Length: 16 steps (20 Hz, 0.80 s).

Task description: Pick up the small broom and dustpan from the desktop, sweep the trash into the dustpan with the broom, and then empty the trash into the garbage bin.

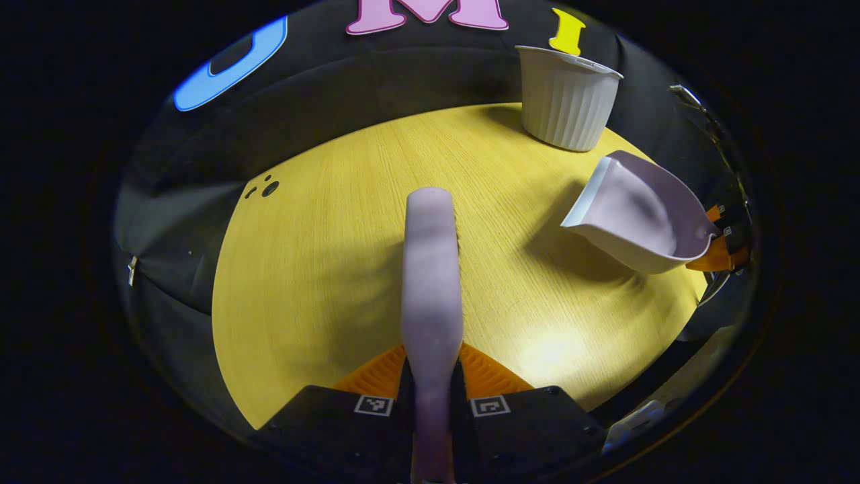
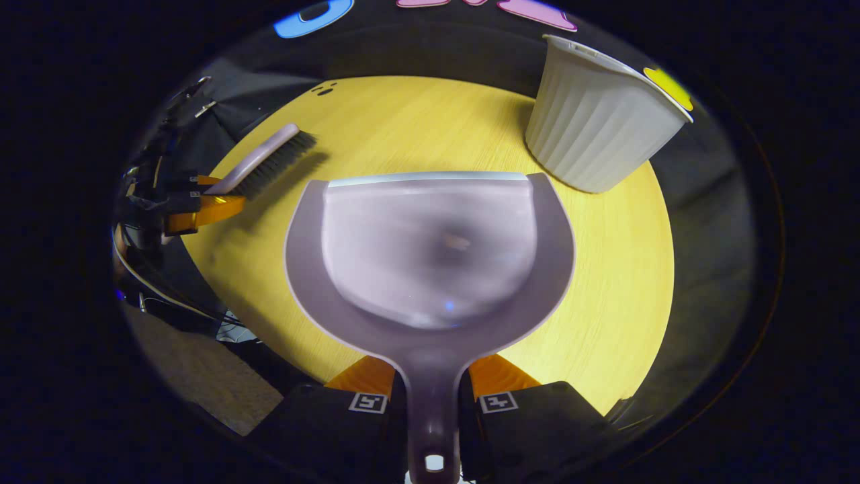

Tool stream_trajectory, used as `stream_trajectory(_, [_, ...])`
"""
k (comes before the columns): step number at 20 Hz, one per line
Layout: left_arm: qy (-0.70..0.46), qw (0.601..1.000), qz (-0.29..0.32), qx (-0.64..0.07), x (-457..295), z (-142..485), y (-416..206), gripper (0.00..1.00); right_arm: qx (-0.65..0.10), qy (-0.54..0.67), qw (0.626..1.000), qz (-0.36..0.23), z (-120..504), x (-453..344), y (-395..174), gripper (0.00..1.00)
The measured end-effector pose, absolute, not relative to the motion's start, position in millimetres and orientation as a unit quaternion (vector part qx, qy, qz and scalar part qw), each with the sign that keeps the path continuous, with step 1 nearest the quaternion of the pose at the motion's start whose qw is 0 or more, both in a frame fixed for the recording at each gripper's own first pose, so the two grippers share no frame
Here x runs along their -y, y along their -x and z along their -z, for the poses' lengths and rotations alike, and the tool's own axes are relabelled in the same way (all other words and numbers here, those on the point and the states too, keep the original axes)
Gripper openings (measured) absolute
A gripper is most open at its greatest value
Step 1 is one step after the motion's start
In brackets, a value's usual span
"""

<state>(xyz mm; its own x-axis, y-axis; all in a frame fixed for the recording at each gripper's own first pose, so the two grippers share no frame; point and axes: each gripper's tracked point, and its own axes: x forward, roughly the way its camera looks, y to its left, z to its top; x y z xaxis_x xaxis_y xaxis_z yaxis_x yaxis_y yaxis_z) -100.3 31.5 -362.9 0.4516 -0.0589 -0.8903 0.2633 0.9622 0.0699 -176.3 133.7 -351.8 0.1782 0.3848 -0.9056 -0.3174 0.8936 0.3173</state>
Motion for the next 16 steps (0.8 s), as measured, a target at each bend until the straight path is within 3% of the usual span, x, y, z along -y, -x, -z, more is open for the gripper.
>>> stream_trajectory(6, [-0.111, 0.836, 0.094, -0.529, -36, 383, 96, 0.27, -0.618, -0.044, 0.755, -0.214, 363, -143, 177, 0.39])
stream_trajectory(13, [-0.130, 0.834, 0.092, -0.529, -41, 406, 83, 0.32, -0.624, -0.028, 0.751, -0.215, 365, -143, 183, 0.32])
stream_trajectory(16, [-0.140, 0.835, 0.090, -0.524, -42, 401, 82, 0.36, -0.624, -0.043, 0.748, -0.222, 359, -148, 184, 0.42])
